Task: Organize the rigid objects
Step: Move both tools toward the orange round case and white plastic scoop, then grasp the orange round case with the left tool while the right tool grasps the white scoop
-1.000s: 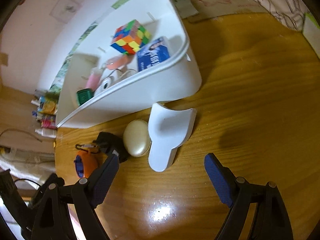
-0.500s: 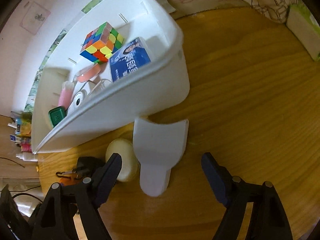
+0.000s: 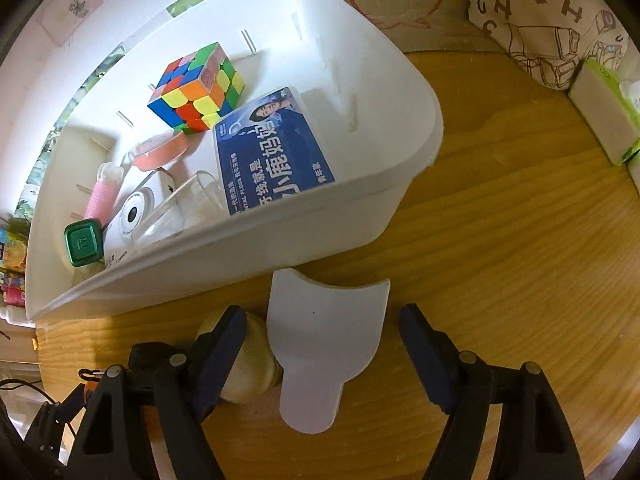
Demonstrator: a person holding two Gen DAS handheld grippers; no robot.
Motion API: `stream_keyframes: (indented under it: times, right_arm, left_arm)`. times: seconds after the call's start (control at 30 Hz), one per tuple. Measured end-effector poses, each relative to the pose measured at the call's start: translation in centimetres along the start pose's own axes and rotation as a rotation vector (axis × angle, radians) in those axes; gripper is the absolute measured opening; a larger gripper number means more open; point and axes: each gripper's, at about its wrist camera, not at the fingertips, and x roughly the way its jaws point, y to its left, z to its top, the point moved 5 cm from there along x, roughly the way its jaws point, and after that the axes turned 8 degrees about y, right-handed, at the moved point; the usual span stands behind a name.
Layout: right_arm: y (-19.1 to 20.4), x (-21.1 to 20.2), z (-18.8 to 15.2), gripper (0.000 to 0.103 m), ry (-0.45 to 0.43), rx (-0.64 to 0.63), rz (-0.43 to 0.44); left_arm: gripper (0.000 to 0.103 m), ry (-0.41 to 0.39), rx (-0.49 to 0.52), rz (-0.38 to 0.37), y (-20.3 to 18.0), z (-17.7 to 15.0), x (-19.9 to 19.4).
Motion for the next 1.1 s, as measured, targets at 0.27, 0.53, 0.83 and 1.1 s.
stream_keyframes:
  times: [0.27, 0.53, 0.83, 1.1]
  right_arm:
    - [1.1, 0.2, 0.9, 0.059, -0.029, -0.031, -0.035]
    - [2.2, 0.6, 1.3, 0.058, -0.020, -0.078, -0.080]
    - [2.0, 0.1, -0.5, 0.058, 0.022, -0.059, -0.063]
    - [1.0, -0.4, -4.1, 0.058, 0.063, -0.042, -0.067]
  left_arm:
    - [0.083, 0.024, -0.010, -0.005, 0.1, 0.4, 1.2]
    - [0.082, 0.006, -0.026, -0.010, 0.2, 0.2, 1.4]
    - [0.082, 0.009, -0.024, -0.014, 0.0, -1.0, 1.2]
    - [0.082, 0.020, -0.029, -0.065, -0.1, -3.1, 0.8]
